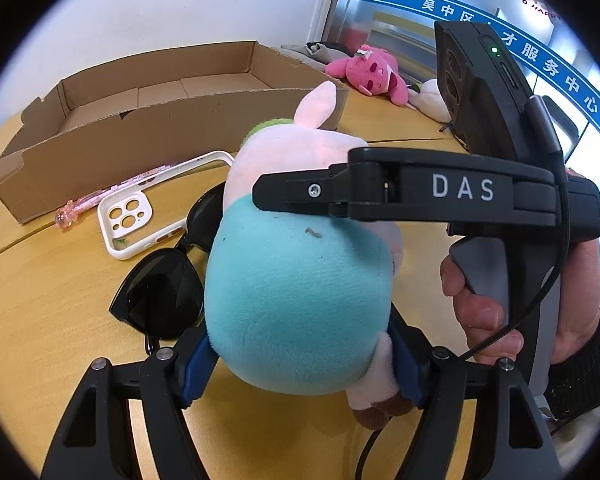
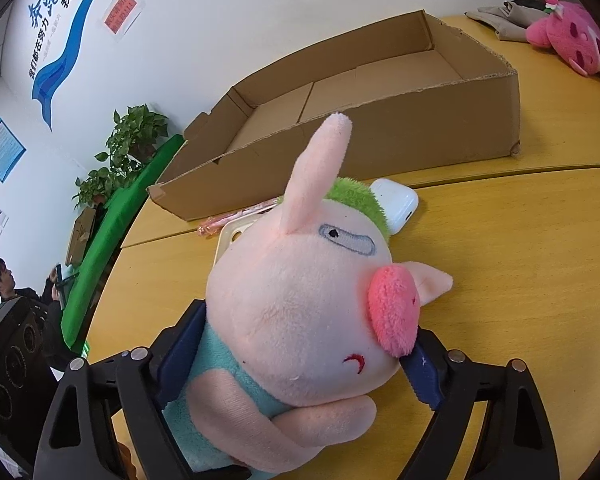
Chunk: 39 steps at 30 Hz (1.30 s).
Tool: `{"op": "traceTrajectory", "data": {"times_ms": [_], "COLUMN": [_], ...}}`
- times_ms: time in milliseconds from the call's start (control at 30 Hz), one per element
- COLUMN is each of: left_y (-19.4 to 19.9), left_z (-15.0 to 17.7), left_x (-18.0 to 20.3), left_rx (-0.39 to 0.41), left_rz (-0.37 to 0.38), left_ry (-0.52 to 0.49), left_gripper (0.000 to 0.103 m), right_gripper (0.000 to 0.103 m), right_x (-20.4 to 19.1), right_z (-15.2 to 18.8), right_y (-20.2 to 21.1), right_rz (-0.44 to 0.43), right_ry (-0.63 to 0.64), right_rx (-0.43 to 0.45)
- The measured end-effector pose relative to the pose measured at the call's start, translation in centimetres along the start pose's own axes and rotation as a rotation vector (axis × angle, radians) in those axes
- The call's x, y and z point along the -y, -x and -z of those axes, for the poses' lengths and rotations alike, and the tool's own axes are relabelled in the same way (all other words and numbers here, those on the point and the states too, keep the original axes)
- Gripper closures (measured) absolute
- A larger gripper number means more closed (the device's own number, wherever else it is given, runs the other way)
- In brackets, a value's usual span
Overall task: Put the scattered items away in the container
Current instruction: 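Lift the plush pig with the left gripper and carry it over the box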
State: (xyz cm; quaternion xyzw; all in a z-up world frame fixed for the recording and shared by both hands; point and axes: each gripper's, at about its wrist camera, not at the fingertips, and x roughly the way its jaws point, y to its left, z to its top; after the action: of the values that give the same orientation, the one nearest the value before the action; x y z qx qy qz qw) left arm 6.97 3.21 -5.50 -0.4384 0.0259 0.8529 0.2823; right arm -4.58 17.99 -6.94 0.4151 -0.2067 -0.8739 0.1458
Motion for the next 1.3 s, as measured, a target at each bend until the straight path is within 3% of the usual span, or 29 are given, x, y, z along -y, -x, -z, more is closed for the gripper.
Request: {"op": "traceTrajectory", "data": {"times_ms": [333, 567, 967, 1300], "left_y": [1.2, 5.1, 12.6, 15.1], "left_z": [1.3, 0.7, -5.3, -11.8], "left_x": [0.6, 0.6, -1.3, -4.5], "left_rx": [0.027, 0.132, 0.311, 0.391], "left_rz": [0.010, 0.004, -0.041, -0.071], "left_ry": [0.029, 0.018, 0.000, 0.009], "left_gripper": [0.031, 0.032, 0.032, 0.032], "right_gripper": [0.017, 0.018, 0.018, 0.018], "right_x": [-2.8, -6.5, -14.7, -19.2], "right_z": [1.2, -0.1, -7.8, -14.8], "right_y": [1.9, 4.8, 9.0, 9.1], "right_rz": [0.047, 0.062, 0.064, 0.045], "right_ry": [0.063, 0.164, 0.353, 0.435], "right_rx": [0.024, 0.104, 0.224, 0.252]}}
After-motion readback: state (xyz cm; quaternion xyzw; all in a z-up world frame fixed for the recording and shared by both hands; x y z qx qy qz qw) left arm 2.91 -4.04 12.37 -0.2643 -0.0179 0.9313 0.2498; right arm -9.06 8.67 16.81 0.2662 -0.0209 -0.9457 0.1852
